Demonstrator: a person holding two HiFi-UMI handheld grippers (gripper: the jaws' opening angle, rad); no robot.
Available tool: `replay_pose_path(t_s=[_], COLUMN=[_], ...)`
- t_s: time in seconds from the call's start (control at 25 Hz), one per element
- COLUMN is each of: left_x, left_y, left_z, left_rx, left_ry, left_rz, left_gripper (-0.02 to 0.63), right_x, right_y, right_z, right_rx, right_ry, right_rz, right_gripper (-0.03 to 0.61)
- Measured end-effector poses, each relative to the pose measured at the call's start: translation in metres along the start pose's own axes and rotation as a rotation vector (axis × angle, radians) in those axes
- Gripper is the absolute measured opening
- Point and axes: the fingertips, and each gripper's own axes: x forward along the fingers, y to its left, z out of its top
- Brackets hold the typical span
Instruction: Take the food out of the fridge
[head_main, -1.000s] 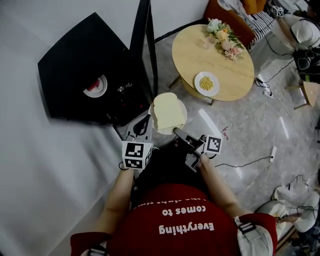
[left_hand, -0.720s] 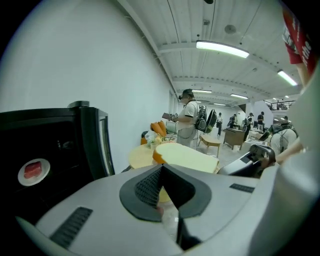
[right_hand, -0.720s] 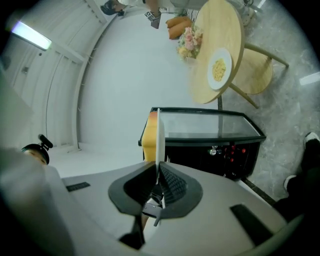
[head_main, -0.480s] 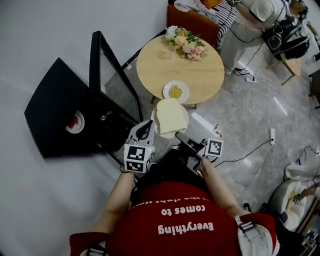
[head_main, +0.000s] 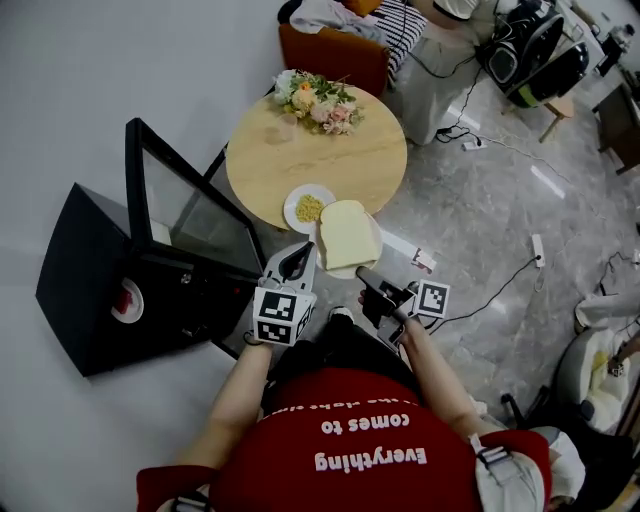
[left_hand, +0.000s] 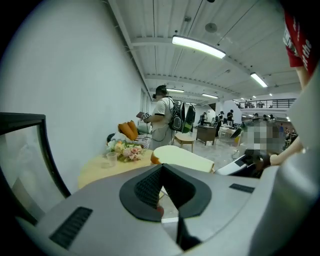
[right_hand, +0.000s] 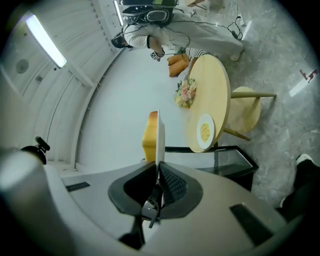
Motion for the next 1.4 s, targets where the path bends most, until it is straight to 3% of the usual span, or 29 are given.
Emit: replay_pose_path(t_s=[0.4,0.68,0.84,1.0,1.24,1.4], left_x=[0.068,0.100,0.119,0.135,0.158,0.168], left_y=[-0.023,-0.022,-0.022,-0.017,-0.007,-0.005], left_z=[0.000,-0.019,-0.030,-0.043,-0.063,-0.070], left_rx=[0.019,0.001,-0.004,-0.063,-0.121,-0.115], left_ry=[0.028,0.092,0.127,0.168,0.245,0.279], left_rz=[-0.083,-0.098,-0.093,-0.077,-0.054,-0.052], left_gripper=[0.003,0.003,0.003,0.003,0.003,0.003], right_x=[-0.019,-0.007,-0.003,0.002,0.012,0.016], right_y=[-0.056,-0.123,-0.153,-0.179,-0.191,-0.201], right_z=[0.060,0.107,0.124,0.129,0.132,0.135], right_rx=[0.072,0.111,0.107,0.122,0.133,0.162], right_ry=[-0.128,-0.256,-0.263,-0.252,-0.236,-0.237], right_rz=[-0.056,-0.129,-0.184,-0.243,-0.292,-0.357], right_gripper=[0.023,0.025,0.025,0.025,0.023,0.023])
